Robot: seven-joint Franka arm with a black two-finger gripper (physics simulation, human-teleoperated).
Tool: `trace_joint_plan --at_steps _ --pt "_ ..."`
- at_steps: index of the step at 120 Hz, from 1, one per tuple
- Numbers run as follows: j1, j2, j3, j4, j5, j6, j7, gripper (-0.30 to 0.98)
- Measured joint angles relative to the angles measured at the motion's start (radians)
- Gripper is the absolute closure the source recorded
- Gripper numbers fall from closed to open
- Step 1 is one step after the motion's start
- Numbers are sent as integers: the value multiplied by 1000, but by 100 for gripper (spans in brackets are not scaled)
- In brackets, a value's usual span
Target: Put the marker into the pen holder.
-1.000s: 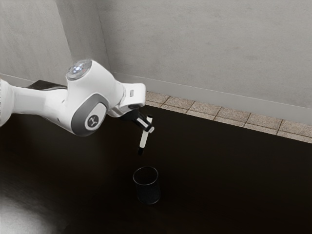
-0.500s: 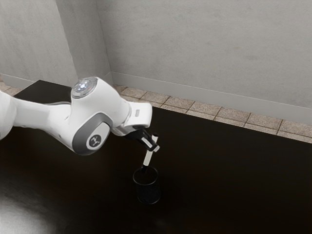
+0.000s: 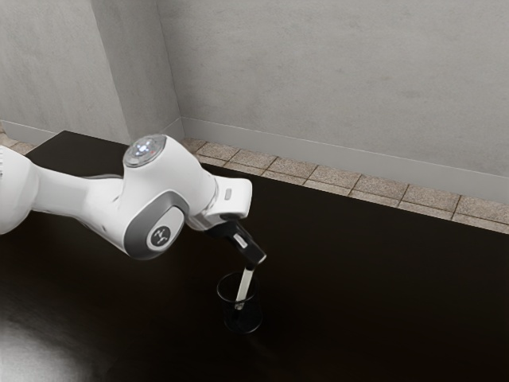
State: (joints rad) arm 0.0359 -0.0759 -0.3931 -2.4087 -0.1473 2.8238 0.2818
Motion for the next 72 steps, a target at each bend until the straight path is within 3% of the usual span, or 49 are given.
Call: trace_joint_plan --at_steps 10,20,41,54,62,72 --pt "-8 5 17 13 -2 -25 3 15" --pt "-27 39 88 121 -1 -155 5 10" --pt "-90 134 307 615 49 -641 -13 4" --pt "-7 151 402 772 77 -887 -30 3" --pt "51 151 420 810 98 -994 -43 2" --pt "55 154 427 835 114 -1090 -57 1"
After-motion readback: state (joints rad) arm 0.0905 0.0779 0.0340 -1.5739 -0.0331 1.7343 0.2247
